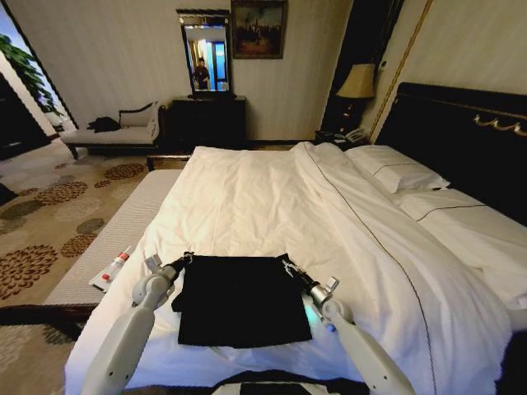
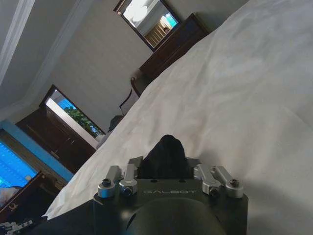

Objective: Fold the clothes on the bed.

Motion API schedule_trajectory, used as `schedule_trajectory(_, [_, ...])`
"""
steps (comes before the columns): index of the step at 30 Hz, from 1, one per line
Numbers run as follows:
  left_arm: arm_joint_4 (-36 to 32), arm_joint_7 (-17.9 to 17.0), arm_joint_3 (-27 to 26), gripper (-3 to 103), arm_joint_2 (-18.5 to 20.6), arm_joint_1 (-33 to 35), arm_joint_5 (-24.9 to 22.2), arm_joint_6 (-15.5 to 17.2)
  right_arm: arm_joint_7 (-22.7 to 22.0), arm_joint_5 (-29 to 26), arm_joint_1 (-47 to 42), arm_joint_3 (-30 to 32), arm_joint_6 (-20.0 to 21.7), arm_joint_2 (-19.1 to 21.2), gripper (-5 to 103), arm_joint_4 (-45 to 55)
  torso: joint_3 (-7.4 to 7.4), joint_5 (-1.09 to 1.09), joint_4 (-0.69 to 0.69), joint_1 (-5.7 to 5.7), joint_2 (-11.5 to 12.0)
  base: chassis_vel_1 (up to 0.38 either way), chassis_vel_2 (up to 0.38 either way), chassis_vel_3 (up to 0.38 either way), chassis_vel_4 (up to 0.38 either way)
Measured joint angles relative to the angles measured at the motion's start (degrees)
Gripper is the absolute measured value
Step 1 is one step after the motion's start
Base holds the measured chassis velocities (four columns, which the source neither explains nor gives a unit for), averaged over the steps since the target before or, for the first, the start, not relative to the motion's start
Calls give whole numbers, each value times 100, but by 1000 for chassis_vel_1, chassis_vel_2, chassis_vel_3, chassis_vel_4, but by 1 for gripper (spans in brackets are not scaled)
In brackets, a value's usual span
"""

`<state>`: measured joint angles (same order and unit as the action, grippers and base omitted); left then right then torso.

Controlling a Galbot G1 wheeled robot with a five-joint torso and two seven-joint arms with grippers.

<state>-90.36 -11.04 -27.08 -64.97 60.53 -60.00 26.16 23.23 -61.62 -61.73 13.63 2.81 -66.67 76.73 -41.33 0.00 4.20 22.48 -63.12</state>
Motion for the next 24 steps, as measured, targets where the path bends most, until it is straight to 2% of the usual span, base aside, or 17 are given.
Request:
schedule_trajectory(1, [2,1,1,3,0,-2,1,-2,5,1,11,-2,0,-3,44,-14,0,0,0,0,0,0,0,0,0])
schedule_trajectory(4, [10,8,7,3,5,-3,5,-10,29,1,38,-20,0,-30,27,-31,0,0,0,0,0,0,0,0,0])
schedule_trajectory(5, [10,8,7,3,5,-3,5,-10,29,1,38,-20,0,-30,27,-31,0,0,0,0,0,0,0,0,0])
schedule_trajectory(9, [26,18,20,3,13,-3,19,-33,107,5,90,-66,-40,-80,6,-74,0,0,0,0,0,0,0,0,0])
schedule_trajectory(15, [19,27,18,3,25,-8,18,-82,279,-24,128,-16,-217,-104,2,-96,0,0,0,0,0,0,0,0,0])
schedule_trajectory(18, [-132,106,-37,3,43,10,5,-208,643,-299,89,198,-481,-70,2,87,0,1,-1,0,0,0,0,0,0])
schedule_trajectory(19, [-132,106,-37,3,43,10,5,-208,643,-299,89,198,-481,-70,2,87,0,1,-1,0,0,0,0,0,0])
schedule_trajectory(24, [-939,278,-368,3,10,270,-507,-425,1189,-929,-349,543,-845,138,2,871,0,0,0,0,0,0,0,0,0])
